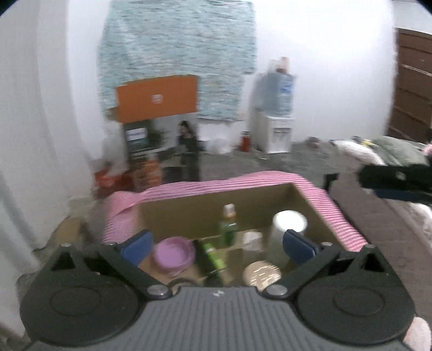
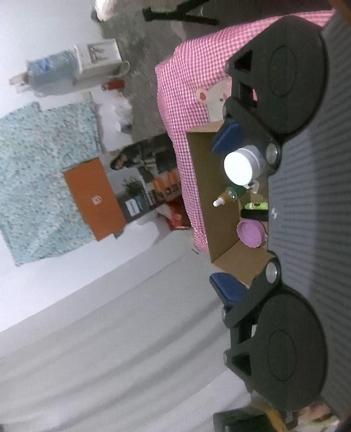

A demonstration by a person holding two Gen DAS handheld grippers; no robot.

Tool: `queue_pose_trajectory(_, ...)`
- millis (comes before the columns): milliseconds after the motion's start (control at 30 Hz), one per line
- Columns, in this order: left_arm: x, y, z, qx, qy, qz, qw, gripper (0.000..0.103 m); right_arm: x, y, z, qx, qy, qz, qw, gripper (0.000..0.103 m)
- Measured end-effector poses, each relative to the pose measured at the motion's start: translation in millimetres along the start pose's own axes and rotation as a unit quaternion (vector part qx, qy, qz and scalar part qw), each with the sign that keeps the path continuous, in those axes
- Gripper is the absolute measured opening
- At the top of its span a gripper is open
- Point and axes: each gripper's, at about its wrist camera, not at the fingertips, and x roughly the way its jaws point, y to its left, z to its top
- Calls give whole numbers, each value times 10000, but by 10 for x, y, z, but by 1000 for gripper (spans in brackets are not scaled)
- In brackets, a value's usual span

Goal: Organize rigid objects

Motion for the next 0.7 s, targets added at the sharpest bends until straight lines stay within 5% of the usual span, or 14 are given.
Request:
queue_pose_trajectory(167, -58, 74, -177, -24, 140, 448, 9989, 103, -87, 137, -342, -109, 3, -439, 9990, 102)
queue_pose_trajectory(700, 148, 310, -608, -318, 615, 709, 9951, 103, 402, 729, -1085, -1197, 461, -2046, 9704, 102)
